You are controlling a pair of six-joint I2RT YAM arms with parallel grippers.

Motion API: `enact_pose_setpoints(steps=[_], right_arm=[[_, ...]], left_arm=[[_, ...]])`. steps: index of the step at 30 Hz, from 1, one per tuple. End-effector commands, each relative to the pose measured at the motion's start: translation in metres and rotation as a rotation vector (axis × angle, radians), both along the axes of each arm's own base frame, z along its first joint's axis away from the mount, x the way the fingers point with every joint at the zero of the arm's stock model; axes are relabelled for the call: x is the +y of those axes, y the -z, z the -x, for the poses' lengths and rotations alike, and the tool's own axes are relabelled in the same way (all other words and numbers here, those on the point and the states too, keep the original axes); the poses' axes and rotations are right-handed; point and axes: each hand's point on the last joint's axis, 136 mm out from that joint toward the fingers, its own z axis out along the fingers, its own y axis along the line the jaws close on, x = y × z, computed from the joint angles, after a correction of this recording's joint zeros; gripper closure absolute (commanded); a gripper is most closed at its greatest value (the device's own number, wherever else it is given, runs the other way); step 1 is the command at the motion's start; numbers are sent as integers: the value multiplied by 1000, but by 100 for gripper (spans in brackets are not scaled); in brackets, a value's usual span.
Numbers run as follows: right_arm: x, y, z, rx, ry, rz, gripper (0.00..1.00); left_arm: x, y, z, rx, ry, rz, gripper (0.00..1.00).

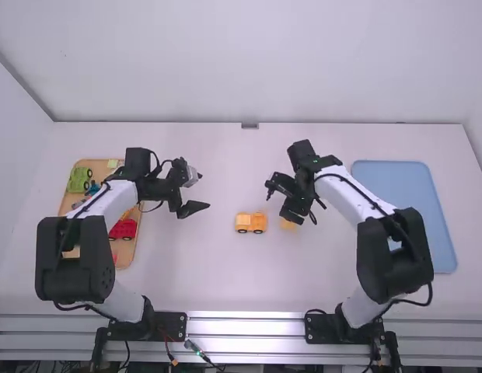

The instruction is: Assemble lego blocks to make yellow taxi

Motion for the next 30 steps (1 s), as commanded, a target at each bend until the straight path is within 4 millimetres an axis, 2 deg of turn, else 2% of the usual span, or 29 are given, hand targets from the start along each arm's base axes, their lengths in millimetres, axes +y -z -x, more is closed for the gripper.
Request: enact_pose_setpoints(steps=[1,6,12,15,19,23,27,30], right_arm=[[4,5,-3,18,-123,42,1],[0,21,8,101,-158,62,6],[4,33,21,157,-126,-7,6],[2,43,19,143,-64,-16,5],[-4,53,34,184,-25,1,7],[-5,58,29,152,-24,6,7],[-3,61,35,170,-19,-11,10],[-2,69,31,136,4,-12,11]], left_arm=[[-4,0,5,-20,16,3,1],[-1,2,5,-24,8,2,1],[-2,2,4,-33,11,-2,1],[-2,2,4,-34,12,-2,1],[0,2,3,-33,5,-2,1],[-2,2,4,-34,12,-1,1],[-2,2,4,-34,12,-1,1],[0,2,3,-34,5,-2,1]])
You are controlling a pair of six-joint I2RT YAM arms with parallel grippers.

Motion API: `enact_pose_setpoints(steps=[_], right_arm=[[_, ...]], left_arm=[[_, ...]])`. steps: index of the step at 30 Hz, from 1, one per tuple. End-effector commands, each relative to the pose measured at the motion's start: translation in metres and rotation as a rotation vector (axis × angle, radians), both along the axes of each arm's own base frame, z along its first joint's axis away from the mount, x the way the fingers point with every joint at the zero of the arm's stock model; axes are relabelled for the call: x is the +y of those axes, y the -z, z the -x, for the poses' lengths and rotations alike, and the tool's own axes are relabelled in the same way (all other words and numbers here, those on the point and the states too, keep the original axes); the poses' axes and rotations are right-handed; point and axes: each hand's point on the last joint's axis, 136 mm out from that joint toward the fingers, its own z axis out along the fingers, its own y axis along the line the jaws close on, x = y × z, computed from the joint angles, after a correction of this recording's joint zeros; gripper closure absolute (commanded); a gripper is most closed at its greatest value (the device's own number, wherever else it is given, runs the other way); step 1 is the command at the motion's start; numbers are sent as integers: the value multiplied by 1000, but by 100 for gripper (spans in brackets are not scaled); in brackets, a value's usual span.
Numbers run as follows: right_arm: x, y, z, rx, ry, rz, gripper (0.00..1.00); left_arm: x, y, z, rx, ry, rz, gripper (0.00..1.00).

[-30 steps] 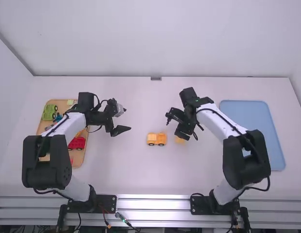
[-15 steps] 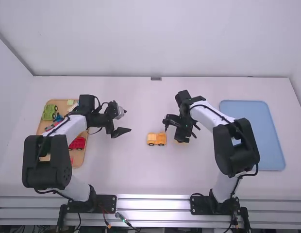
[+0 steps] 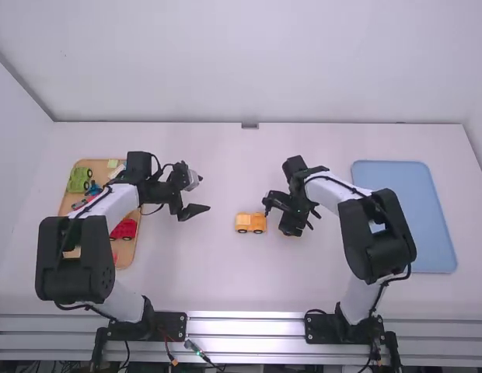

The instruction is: Assemble lego blocks to make yellow taxi

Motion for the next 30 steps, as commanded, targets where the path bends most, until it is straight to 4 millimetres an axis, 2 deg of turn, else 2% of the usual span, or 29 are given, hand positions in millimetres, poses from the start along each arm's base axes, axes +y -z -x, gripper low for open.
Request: enact_pose_setpoints(steps=[1,6,14,15,18,20,21,22,30], right_arm=[[-2,10,9,17,17,17,12],[-7,17,11,-14,26,86,16],[-2,17,13,-22,-10,96,41],[-2,17,14,-18,-10,94,50],[-2,17,14,-16,20,95,60],[-3,17,13,-14,70,92,78],[-3,17,12,-15,81,92,78],[-2,17,11,-15,127,90,82],[-1,17,8,-11,360,80,82]], left_arm=[[-1,-4,4,-13,9,13,1],[-3,-4,4,-13,16,12,1],[-1,-4,4,-13,12,13,1],[-3,-4,5,-13,17,12,1],[-3,-4,4,-13,17,12,1],[-3,-4,5,-14,18,12,1],[-3,-4,5,-13,17,12,1],[-3,-4,5,-13,17,12,1],[-3,-4,4,-17,17,12,1]])
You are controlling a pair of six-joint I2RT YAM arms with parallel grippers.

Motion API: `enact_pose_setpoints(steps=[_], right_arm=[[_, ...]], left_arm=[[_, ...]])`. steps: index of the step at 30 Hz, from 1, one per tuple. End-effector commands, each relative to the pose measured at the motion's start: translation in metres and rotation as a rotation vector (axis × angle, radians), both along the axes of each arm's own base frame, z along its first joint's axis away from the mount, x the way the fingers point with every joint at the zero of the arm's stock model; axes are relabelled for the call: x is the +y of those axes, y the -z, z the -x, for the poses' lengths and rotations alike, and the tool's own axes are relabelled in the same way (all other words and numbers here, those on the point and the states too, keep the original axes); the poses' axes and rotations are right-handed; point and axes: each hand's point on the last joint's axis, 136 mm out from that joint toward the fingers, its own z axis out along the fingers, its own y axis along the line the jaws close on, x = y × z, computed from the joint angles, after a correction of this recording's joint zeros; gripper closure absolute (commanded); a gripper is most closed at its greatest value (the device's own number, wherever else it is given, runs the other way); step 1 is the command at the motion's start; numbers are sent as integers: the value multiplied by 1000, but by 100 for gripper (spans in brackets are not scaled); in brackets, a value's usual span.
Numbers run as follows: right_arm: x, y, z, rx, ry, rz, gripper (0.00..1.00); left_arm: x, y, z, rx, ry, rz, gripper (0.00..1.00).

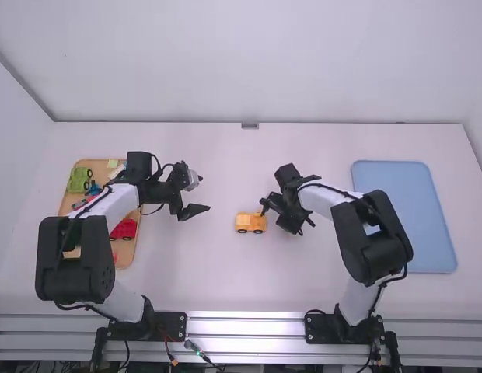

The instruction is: Assemble lego blocks to make yellow taxi

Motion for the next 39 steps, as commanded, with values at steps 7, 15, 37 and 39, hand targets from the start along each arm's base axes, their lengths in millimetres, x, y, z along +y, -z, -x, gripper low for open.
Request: enact_pose_setpoints(steps=[7,15,37,39], right_arm=[[-1,3,-2,4,346,-16,98],[-3,3,1,26,628,-17,100],[-17,3,-6,57,1588,-58,100],[-15,3,-3,87,1738,-66,100]], left_arm=[[-3,-7,-1,-54,20,11,1],[-4,-8,-2,-64,22,11,1],[-4,-9,-3,-70,22,11,1],[-4,-9,-3,-70,21,11,1]])
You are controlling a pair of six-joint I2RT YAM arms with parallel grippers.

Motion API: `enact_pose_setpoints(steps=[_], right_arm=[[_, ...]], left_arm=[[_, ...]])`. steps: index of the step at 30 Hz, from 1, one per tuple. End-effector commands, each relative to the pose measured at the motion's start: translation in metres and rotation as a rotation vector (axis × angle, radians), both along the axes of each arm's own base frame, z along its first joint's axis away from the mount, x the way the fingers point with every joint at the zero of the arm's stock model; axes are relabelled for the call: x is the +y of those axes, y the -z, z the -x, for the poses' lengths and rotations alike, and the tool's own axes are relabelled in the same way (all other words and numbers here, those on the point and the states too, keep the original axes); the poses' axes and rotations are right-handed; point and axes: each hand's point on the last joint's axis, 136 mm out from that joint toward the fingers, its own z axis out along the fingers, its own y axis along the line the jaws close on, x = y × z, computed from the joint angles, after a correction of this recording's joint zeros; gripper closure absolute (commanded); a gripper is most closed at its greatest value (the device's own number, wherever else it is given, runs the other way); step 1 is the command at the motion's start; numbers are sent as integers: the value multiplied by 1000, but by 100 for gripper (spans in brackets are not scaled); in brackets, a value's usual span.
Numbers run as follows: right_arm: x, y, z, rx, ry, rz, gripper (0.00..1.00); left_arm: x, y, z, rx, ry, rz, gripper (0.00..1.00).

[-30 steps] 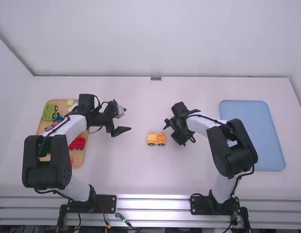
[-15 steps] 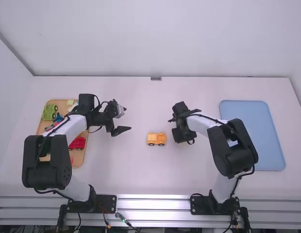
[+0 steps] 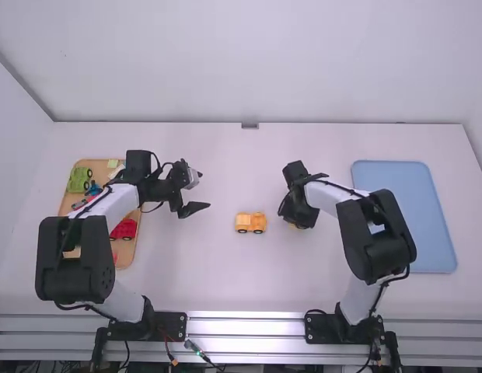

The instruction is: Assemble lego blocks to make yellow taxi

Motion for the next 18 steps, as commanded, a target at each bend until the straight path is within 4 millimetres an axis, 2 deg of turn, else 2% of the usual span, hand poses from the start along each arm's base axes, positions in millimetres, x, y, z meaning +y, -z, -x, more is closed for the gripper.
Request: enact_pose_setpoints(steps=[1,4,12,13,14,16,17,18], right_arm=[[3,3,7,50,332,-32,100],[10,3,7,65,479,-73,100],[14,2,3,86,785,-109,100],[14,2,3,87,820,-110,87],[15,2,2,89,848,-115,91],[16,2,3,96,880,-121,93],[17,2,6,113,911,-124,100],[17,2,6,116,918,-124,100]], left_arm=[[-5,-4,5,-14,22,16,1],[-5,-5,5,-15,24,19,1],[-5,-5,6,-15,26,22,1],[-5,-6,6,-15,26,22,1],[-5,-5,5,-15,25,22,1],[-6,-5,6,-15,27,22,1],[-5,-5,6,-15,26,22,1],[-5,-5,5,-15,26,22,1]])
